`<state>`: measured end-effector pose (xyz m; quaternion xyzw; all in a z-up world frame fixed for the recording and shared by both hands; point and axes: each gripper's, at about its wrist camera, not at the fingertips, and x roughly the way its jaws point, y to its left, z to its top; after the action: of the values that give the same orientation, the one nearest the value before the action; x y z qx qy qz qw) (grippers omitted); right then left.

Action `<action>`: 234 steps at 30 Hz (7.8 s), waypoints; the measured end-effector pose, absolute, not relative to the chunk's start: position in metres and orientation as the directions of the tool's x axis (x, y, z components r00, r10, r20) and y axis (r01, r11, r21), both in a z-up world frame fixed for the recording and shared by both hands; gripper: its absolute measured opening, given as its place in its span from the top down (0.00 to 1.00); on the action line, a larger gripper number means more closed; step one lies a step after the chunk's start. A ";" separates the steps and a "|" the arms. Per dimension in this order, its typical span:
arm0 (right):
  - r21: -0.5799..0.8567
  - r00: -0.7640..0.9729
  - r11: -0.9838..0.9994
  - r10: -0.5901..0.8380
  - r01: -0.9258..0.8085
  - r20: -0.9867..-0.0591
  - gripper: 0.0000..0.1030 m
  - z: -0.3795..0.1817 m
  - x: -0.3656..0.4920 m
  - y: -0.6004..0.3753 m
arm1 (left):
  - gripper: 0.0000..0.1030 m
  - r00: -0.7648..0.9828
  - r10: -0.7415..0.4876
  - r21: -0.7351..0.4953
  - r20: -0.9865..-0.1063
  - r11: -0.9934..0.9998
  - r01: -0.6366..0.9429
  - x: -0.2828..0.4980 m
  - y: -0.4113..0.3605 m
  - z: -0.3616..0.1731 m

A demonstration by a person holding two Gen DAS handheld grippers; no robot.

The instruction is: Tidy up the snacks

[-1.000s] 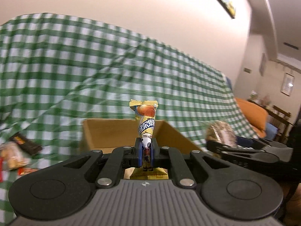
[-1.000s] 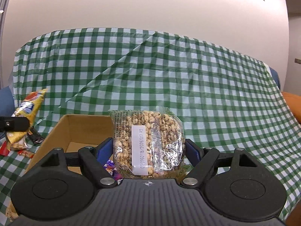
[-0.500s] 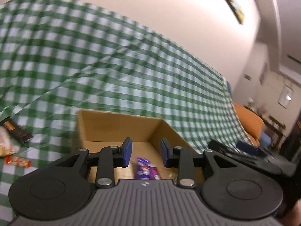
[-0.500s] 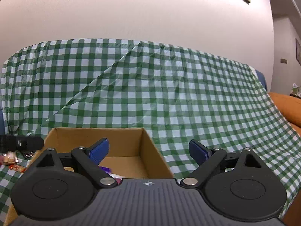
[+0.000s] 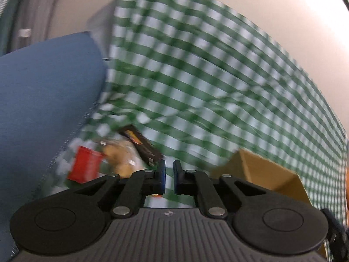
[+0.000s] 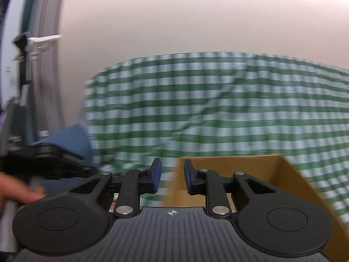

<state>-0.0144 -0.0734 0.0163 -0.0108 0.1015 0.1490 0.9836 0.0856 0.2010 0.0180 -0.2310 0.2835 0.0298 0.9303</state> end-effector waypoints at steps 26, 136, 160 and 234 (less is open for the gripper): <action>0.033 0.802 0.965 0.235 -0.260 -0.549 0.19 -0.134 0.157 0.115 | 0.72 0.709 -0.170 -0.473 -0.684 0.844 -0.254 0.166 0.275 -0.031; -0.039 0.645 0.856 0.358 -0.516 -0.675 0.47 -0.118 -0.053 0.026 | 0.69 0.543 -0.161 -0.141 -0.824 0.987 0.078 0.026 0.175 -0.036; -0.030 0.581 0.823 0.373 -0.567 -0.724 0.35 -0.129 -0.058 0.027 | 0.50 0.394 -0.176 -0.220 -0.902 0.973 -0.070 0.057 0.183 -0.071; -0.027 0.897 0.913 0.395 -0.408 -0.196 0.50 0.060 -0.076 -0.078 | 0.65 0.840 -0.127 -0.244 -0.527 0.970 -0.006 0.016 0.157 0.052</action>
<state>-0.0761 -0.0778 0.0600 -0.0335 0.0937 0.2063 0.9734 0.0162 0.1568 0.0525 -0.1190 0.2810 -0.0318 0.9518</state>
